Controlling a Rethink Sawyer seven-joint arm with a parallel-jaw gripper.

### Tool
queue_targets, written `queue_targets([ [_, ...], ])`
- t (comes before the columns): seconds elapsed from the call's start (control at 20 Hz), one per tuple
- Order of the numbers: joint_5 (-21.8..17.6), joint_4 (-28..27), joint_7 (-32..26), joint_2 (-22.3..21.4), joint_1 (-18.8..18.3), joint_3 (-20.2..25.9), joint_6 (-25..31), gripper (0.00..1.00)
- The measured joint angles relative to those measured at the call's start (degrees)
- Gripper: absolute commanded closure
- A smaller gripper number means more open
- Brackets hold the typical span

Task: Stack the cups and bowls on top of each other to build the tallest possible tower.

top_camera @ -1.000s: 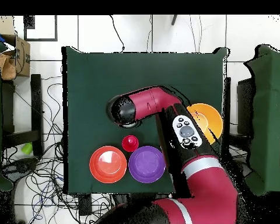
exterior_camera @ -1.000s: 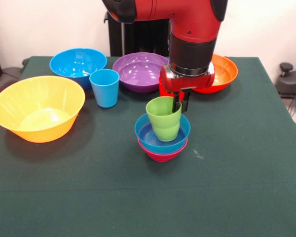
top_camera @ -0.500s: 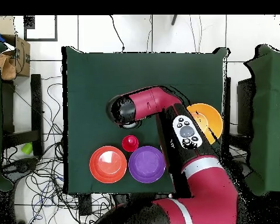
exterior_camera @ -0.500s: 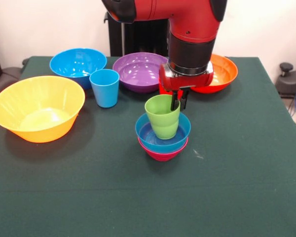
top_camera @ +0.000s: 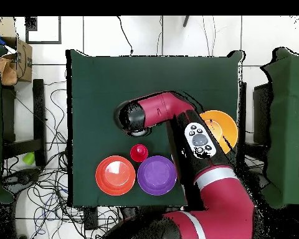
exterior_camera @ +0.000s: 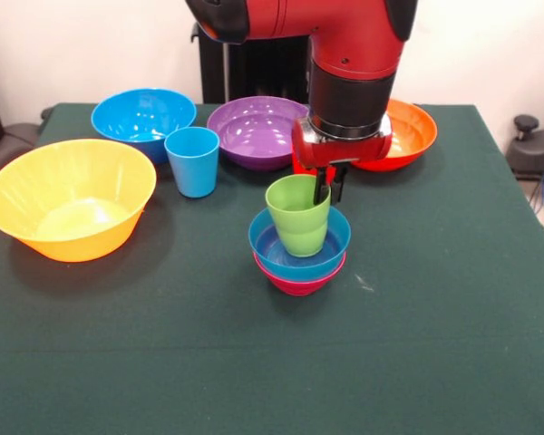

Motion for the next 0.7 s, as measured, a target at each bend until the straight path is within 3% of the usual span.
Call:
queue_targets([
  [0.7,0.0,-1.0,0.0,0.0,0.0,0.0,0.0,1.00],
])
